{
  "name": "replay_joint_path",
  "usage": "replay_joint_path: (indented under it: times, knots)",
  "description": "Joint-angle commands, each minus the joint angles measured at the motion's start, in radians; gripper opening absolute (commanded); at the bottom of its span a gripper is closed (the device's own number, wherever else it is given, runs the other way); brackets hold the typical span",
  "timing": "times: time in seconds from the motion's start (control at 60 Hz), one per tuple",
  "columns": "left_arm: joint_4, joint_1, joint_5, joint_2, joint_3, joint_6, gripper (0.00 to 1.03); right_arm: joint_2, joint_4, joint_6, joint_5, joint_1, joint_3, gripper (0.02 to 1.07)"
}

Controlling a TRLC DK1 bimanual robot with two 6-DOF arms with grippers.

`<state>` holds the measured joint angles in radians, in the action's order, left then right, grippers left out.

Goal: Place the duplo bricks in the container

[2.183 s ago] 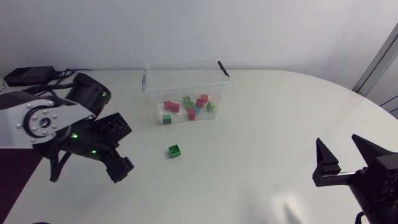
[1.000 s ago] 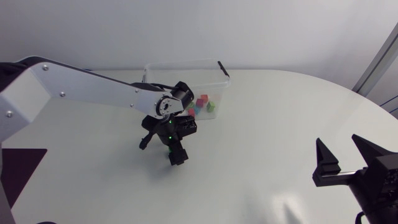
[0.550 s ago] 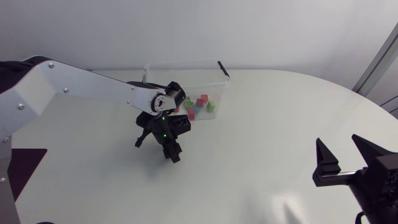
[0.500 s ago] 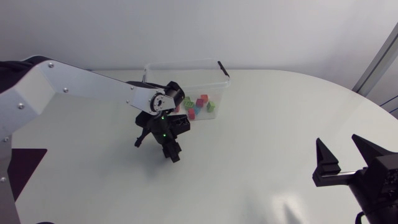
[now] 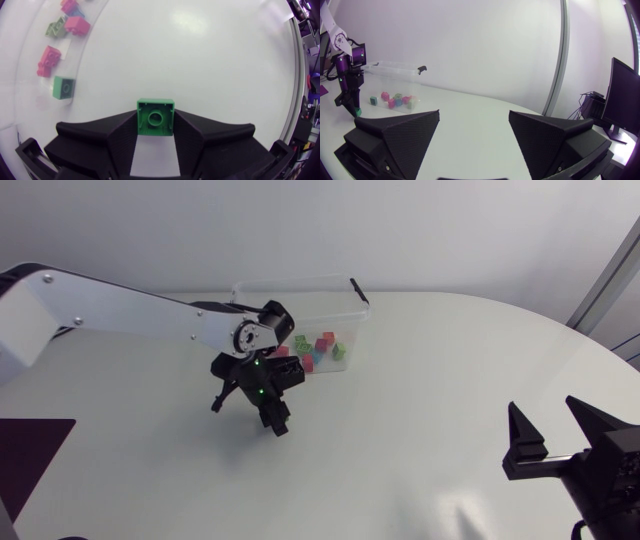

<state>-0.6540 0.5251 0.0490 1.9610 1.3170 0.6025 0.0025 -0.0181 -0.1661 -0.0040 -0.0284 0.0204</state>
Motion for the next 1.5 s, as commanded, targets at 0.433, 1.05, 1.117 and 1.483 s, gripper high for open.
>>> replay_joint_path:
  times: [0.433,1.05,1.117,1.483]
  knots:
    - [0.008,-0.096,0.014,-0.290,0.200,-0.173,0.34,-0.009,0.012,-0.019,-0.008,-0.007,-0.020,1.02]
    - [0.458,-0.197,-0.127,-0.117,0.231,-0.380,0.92,-0.009,0.012,-0.019,-0.008,-0.007,-0.020,1.02]
    - [0.445,-0.197,-0.127,-0.113,0.231,-0.379,0.99,-0.007,0.014,-0.019,-0.008,-0.007,-0.020,1.02]
    - [0.413,-0.201,-0.133,-0.188,0.223,-0.406,0.99,-0.009,0.014,-0.019,-0.008,-0.007,-0.020,1.02]
